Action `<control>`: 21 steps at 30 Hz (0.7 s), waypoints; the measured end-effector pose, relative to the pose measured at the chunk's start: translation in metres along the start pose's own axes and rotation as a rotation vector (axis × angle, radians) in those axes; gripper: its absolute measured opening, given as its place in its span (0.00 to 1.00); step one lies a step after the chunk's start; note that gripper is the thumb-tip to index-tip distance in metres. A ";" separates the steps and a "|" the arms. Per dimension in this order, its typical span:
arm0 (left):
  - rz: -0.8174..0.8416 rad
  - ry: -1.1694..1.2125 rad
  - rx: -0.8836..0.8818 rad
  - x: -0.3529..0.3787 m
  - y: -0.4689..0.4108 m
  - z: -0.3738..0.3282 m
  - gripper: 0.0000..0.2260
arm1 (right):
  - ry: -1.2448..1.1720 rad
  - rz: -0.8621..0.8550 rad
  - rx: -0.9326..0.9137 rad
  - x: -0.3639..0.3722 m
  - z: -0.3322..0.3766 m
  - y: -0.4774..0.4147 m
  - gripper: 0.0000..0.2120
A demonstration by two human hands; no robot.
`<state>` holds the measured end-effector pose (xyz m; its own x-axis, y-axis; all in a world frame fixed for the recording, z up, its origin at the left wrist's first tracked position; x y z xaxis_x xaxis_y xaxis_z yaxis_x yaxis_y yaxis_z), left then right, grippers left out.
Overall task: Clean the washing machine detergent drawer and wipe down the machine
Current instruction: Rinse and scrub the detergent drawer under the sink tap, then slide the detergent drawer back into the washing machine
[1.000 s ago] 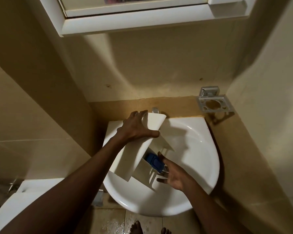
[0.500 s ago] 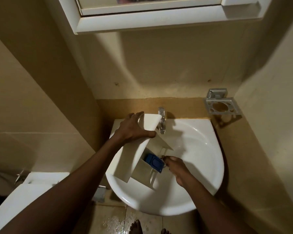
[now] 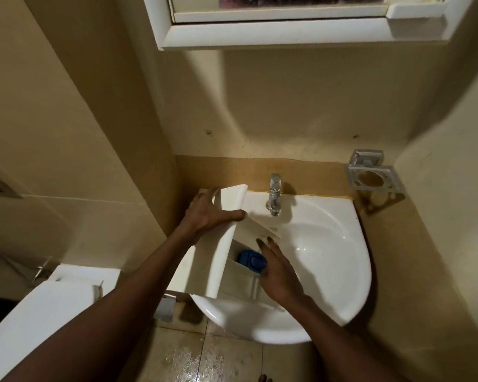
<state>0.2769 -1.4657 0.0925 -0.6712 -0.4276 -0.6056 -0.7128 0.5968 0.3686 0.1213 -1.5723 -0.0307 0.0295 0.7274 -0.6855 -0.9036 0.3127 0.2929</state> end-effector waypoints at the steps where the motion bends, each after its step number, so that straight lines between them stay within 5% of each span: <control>1: -0.011 0.052 -0.005 -0.003 0.004 0.006 0.47 | 0.086 -0.018 -0.049 0.004 0.004 0.003 0.37; 8: -0.055 0.327 -0.046 -0.021 0.032 0.062 0.49 | 0.406 -0.094 -0.167 0.017 0.037 0.022 0.44; 18: -0.178 0.605 -0.064 -0.065 0.121 0.173 0.39 | 0.145 -0.049 -0.238 0.076 0.108 0.053 0.31; 21: -0.227 0.673 -0.106 -0.083 0.161 0.214 0.44 | 0.119 -0.037 -0.307 0.099 0.141 0.059 0.31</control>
<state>0.2611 -1.1886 0.0507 -0.4596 -0.8797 -0.1221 -0.8429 0.3887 0.3720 0.1314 -1.3958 0.0127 0.0311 0.6369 -0.7703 -0.9900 0.1256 0.0638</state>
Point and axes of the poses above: each hand's wrist, its own y-axis away from the middle knuckle, its own x-axis out of the palm, z = x × y, the point moved 9 cm from there along -y, towards the middle knuckle, and after that the axes turned 11 degrees about z, right-handed, at the moved point
